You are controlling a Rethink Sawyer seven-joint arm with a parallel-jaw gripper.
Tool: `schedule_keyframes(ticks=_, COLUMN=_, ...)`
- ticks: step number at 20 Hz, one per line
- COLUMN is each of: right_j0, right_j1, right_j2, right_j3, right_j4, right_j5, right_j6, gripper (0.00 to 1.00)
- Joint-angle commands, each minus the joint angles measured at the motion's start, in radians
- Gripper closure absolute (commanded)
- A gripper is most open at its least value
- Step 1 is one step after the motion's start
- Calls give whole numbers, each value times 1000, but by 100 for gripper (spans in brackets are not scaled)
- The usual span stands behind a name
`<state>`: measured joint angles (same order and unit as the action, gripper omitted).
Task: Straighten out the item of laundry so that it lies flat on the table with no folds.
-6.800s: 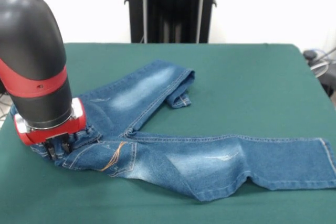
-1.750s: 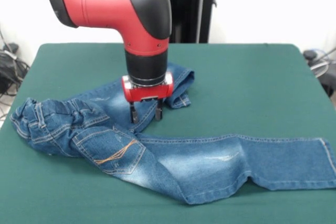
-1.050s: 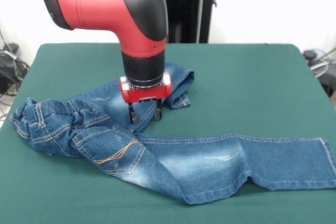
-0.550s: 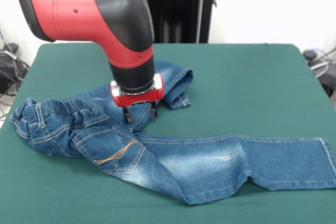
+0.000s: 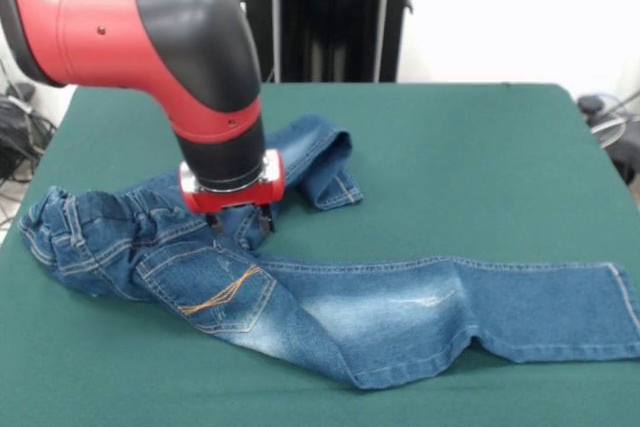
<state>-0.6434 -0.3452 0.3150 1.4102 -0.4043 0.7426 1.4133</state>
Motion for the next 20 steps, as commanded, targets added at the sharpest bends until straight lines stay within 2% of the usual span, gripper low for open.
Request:
schedule_keyframes(ticks=1, right_j0=-32, right_j1=-3, right_j2=60, right_j3=-120, right_j4=-73, right_j5=40, right_j6=-184, gripper=0)
schedule_keyframes(ticks=11, right_j0=-111, right_j1=-38, right_j2=69, right_j3=-26, right_j4=-89, right_j5=-5, right_j6=-187, gripper=0)
schedule_keyframes(ticks=20, right_j0=-132, right_j1=-119, right_j2=89, right_j3=12, right_j4=-60, right_j5=68, right_j6=-176, gripper=0)
